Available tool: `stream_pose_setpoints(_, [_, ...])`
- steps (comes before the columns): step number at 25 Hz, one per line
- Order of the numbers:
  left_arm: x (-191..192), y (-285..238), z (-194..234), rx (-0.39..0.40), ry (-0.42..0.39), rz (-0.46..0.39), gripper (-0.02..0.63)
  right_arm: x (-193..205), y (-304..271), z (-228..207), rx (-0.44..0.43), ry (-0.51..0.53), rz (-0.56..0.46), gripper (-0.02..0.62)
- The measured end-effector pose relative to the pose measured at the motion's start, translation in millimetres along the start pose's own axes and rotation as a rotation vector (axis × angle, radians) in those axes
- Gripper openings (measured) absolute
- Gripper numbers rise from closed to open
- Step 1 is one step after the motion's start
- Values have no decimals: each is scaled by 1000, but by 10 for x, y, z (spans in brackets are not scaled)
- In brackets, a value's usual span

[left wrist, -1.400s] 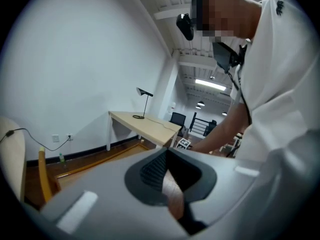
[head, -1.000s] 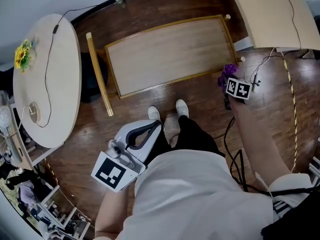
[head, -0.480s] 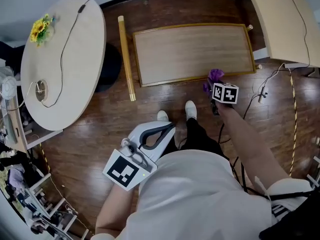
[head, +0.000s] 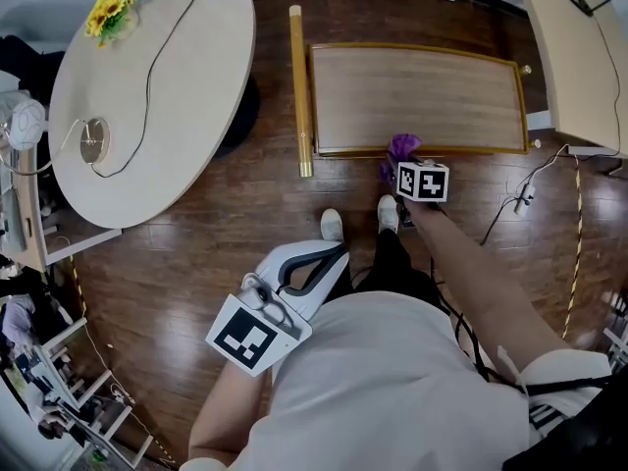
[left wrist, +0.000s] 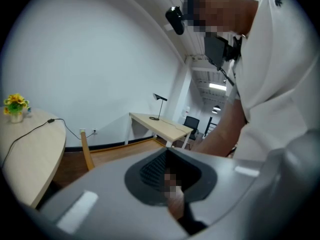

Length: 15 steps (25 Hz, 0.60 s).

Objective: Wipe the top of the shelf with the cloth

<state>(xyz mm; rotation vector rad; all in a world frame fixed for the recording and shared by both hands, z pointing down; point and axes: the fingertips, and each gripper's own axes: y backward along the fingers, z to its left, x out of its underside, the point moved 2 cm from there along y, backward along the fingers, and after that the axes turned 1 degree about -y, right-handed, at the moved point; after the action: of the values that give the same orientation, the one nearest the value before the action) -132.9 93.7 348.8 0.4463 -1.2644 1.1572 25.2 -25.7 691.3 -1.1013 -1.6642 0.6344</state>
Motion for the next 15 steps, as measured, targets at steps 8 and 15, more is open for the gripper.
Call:
stream_pose_setpoints(8, [109, 389, 129, -29, 11, -10, 20, 70, -364, 1027, -138, 84, 55, 104])
stream_pose_setpoints(15, [199, 628, 196, -54, 23, -12, 19, 123, -585, 1684, -271, 187, 116, 104])
